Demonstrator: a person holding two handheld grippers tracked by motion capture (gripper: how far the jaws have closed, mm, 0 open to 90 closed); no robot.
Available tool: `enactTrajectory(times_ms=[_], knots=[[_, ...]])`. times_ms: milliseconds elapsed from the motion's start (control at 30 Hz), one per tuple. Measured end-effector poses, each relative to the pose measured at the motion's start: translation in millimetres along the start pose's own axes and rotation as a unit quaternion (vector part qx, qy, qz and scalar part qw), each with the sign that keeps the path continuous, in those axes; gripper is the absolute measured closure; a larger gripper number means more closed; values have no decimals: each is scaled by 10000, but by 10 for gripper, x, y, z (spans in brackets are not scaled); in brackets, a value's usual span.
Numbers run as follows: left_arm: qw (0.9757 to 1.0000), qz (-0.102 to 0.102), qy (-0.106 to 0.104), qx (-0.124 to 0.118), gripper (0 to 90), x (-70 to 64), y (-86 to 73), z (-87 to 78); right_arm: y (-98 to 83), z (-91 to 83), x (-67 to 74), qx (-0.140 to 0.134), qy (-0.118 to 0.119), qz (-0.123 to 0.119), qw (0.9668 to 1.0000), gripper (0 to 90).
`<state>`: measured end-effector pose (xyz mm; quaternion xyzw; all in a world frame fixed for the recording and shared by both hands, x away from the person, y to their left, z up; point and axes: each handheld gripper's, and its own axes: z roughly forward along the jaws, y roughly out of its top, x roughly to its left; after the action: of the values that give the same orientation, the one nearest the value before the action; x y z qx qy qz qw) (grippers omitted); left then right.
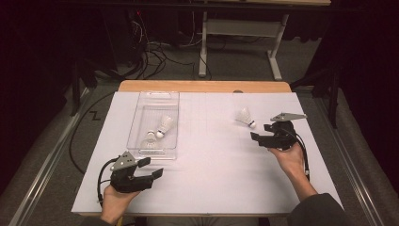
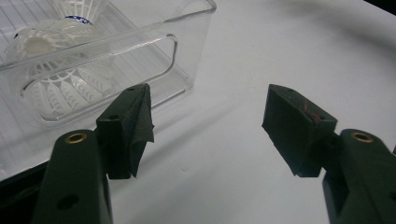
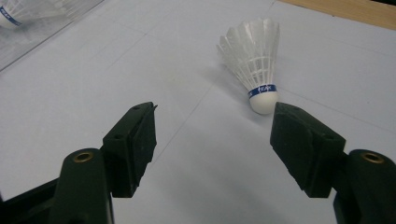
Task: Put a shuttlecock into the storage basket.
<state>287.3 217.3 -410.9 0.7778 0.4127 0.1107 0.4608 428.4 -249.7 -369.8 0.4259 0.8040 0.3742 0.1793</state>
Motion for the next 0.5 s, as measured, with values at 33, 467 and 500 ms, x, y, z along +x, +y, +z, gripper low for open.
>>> enactTrajectory(times_ms=[33, 467, 500], knots=[[10000, 5, 11, -5, 337, 5, -2, -2, 13, 13, -7, 24, -1, -3, 10000, 319], [9998, -47, 175, -107, 338, 55, -20, -15, 179, 269, -114, 304, -175, 47, 9994, 322], [9998, -52, 180, -110, 338, 58, -19, -15, 192, 290, -124, 349, -195, 50, 9992, 322]])
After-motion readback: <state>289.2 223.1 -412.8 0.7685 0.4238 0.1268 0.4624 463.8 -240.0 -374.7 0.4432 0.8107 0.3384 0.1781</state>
